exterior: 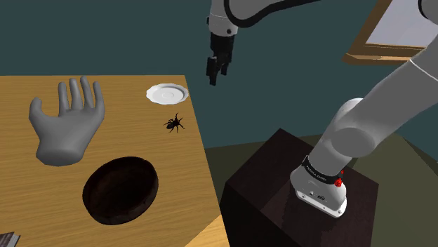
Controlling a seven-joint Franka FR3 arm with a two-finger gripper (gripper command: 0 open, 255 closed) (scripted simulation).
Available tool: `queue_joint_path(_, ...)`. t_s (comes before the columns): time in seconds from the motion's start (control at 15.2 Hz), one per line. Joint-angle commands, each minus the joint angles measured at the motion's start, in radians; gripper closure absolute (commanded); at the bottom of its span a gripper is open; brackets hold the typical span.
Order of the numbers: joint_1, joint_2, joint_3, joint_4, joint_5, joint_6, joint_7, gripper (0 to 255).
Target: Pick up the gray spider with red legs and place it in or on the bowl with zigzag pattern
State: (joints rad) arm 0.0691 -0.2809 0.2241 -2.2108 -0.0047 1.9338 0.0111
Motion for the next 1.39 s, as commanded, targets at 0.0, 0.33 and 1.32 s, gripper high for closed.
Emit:
queue_joint_path(0.0,0.01,0.073,0.024,0.03,-0.019,0.032,0.006,0)
queue_joint_path(0.33,0.038,0.26,0.072,0.139,-0.089,0.077,0.023,0)
queue_joint_path(1.32,0.178,0.74,0.114,0.486,-0.307,0.102,0.061,0)
